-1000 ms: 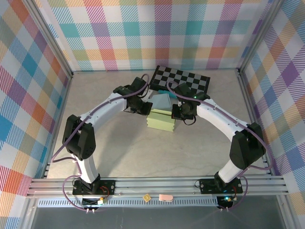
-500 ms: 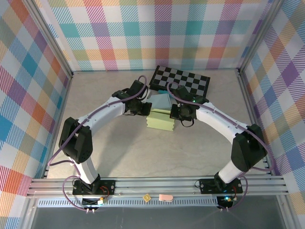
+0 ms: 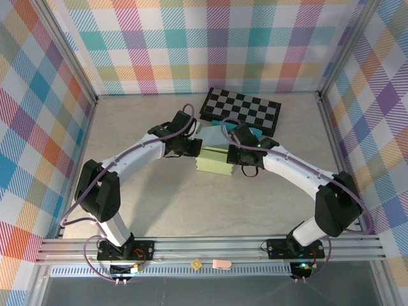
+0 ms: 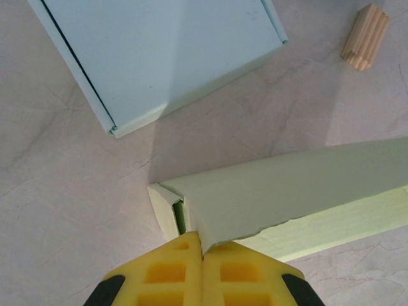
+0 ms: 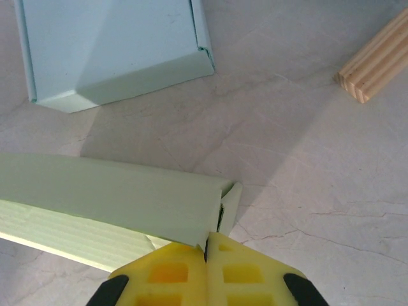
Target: Fold the paper box
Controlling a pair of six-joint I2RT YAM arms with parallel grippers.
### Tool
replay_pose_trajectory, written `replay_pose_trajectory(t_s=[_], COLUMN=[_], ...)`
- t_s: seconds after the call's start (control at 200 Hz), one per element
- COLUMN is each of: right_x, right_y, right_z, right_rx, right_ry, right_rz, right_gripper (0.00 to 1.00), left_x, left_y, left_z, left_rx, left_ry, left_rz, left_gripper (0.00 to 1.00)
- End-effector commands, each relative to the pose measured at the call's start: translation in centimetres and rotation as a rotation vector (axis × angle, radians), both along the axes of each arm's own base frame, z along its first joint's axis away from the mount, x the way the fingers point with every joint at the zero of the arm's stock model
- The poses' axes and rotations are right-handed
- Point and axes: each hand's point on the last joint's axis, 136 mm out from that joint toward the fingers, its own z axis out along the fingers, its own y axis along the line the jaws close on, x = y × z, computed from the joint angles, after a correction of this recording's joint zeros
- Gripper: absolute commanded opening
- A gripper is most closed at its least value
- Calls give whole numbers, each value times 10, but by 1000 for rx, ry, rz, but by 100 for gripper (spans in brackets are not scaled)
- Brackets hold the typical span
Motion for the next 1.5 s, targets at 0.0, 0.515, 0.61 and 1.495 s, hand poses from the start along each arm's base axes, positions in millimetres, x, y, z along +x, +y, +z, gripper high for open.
replay_pose_trajectory(t_s=[0.0, 0.515, 0.61, 1.495], right_x=[-17, -29, -30, -60], right_y=[-1, -1, -3, 13], right_z=[-21, -42, -44, 65], right_rx=[-40, -99, -112, 495], right_ry=[30, -49, -40, 181], right_rz=[55, 120, 117, -222], right_gripper=[0, 0, 0, 86], left_x=[-25, -30, -32, -34], left_y=[2, 2, 6, 6], left_z=[-23, -47, -50, -50], left_rx=[27, -8, 3, 37], left_ry=[82, 36, 35, 27], left_rz=[-14, 23, 32, 41], left_gripper=[3, 5, 5, 4])
